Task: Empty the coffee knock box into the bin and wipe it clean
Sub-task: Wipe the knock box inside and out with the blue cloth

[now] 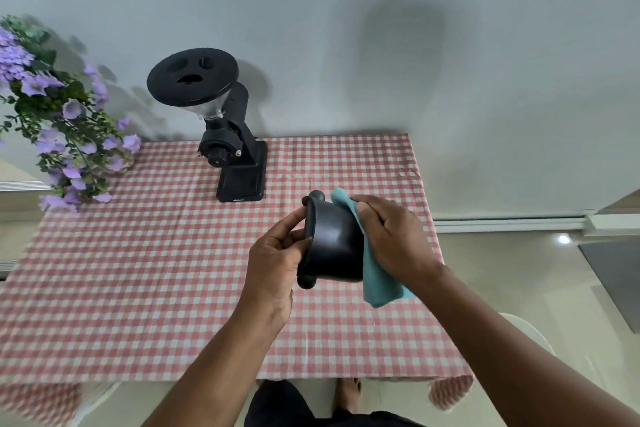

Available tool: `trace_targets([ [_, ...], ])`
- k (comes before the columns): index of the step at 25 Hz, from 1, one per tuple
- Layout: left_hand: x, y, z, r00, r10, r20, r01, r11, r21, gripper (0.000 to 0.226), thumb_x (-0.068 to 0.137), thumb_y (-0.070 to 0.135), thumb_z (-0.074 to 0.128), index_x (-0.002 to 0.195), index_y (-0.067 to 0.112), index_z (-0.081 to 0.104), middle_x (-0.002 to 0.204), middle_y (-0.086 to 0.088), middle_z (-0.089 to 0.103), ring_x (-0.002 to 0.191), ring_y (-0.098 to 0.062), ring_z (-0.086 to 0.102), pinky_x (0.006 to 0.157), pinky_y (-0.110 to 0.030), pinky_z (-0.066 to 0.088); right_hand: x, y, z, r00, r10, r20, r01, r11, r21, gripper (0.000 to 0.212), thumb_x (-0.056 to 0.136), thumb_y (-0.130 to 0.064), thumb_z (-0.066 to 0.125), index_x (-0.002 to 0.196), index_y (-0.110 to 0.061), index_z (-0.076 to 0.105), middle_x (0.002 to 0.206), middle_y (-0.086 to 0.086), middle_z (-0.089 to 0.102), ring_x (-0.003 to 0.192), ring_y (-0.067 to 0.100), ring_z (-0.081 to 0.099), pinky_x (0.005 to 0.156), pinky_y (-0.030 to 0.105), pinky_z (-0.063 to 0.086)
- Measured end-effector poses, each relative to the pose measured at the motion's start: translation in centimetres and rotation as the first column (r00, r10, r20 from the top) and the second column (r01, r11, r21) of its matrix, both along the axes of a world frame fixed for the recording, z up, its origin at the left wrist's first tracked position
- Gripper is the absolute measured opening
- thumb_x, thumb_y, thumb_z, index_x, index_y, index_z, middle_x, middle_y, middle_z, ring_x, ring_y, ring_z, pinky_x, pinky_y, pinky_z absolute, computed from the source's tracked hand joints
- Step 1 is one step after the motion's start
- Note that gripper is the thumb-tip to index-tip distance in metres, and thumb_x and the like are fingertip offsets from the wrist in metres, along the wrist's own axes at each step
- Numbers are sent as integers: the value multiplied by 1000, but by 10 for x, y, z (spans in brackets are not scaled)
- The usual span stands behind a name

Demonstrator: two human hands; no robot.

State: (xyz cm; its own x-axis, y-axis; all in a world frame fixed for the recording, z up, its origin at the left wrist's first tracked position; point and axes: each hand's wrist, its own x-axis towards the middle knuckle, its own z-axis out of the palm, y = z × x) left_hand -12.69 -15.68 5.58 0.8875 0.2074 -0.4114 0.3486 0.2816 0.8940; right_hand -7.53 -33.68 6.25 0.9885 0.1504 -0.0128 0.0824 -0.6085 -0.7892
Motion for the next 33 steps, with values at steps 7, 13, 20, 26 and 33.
trace_targets([
  [7,1,6,0,996,-86,-10,86,996,19,26,101,8,64,117,20,81,97,-8,82,80,-26,69,68,-33,52,-59,19,-20,806,240,542,-170,970,-176,37,105,-13,59,141,-4,65,153,12,60,147,26,53,118,46,48],
  [13,-5,4,1,983,-168,71,167,986,20,41,92,-13,62,123,10,77,83,-6,72,57,-17,52,48,-31,46,-12,-16,-12,920,81,383,-105,994,43,32,104,-17,57,131,-13,74,137,-4,72,132,12,62,112,37,49],
  [20,1,5,8,963,-268,-6,261,931,257,25,93,4,75,108,23,83,98,-1,86,86,-22,83,74,-42,67,-33,-3,-14,934,104,341,-127,991,45,33,105,-15,53,131,-6,71,136,-2,69,134,11,59,117,25,44],
  [26,-6,11,4,949,-315,-23,303,890,342,33,97,2,71,101,33,79,101,7,85,94,-19,82,81,-35,67,-66,10,-23,886,136,444,-179,982,56,37,103,-9,49,134,-2,69,142,7,68,141,15,58,119,29,45],
  [33,-10,15,9,920,-371,125,319,896,307,38,92,-10,69,110,21,81,103,-4,84,97,-21,81,84,-31,65,-24,-20,-17,966,100,240,-116,992,56,38,105,-31,51,136,-22,72,155,-6,57,147,11,47,121,38,41],
])
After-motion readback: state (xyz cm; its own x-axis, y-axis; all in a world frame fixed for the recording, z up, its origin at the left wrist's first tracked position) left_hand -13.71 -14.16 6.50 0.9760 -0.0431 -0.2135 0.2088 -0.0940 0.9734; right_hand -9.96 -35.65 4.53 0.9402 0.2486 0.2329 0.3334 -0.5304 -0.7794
